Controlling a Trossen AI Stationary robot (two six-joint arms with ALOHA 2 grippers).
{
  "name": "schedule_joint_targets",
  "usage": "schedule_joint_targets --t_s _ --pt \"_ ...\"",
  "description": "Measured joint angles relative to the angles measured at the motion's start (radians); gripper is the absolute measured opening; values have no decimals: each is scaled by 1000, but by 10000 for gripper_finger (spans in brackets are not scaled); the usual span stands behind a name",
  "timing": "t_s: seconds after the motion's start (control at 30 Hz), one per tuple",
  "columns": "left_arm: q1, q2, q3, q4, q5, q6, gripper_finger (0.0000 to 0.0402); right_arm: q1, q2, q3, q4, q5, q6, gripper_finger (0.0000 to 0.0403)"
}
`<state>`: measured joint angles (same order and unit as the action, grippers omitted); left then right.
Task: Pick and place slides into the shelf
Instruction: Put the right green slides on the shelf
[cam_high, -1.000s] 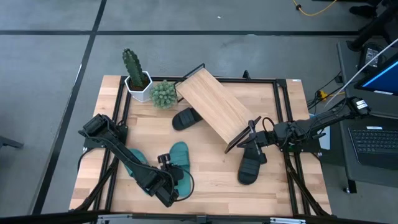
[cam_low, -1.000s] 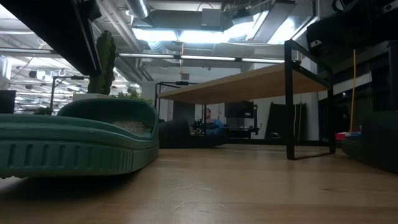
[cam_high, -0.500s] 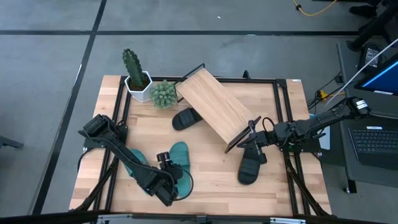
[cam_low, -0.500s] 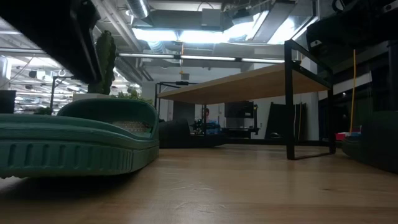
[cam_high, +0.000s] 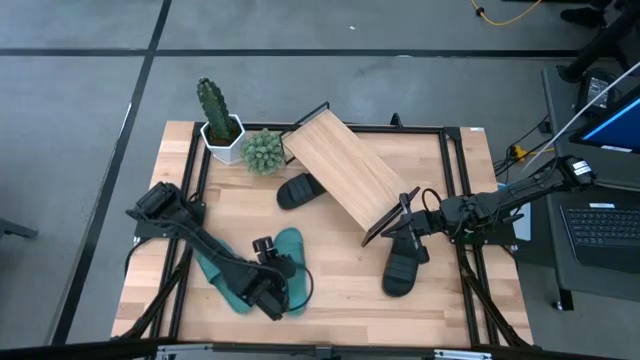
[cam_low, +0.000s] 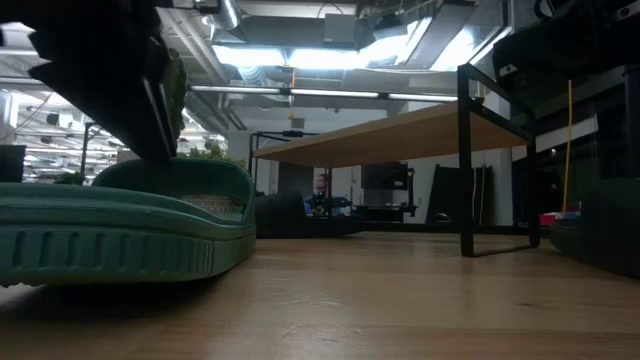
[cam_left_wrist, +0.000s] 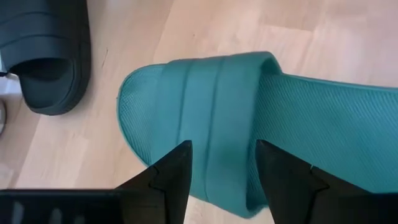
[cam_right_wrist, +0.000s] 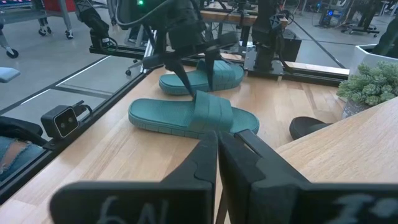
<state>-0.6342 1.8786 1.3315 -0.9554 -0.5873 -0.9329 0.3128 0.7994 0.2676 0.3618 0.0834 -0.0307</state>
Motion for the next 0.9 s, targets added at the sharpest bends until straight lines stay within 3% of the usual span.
schedule_joint_targets --t_s 0.9 --pt "35 0 -66 113 51 3 167 0 0 0 -15 0 -4 19"
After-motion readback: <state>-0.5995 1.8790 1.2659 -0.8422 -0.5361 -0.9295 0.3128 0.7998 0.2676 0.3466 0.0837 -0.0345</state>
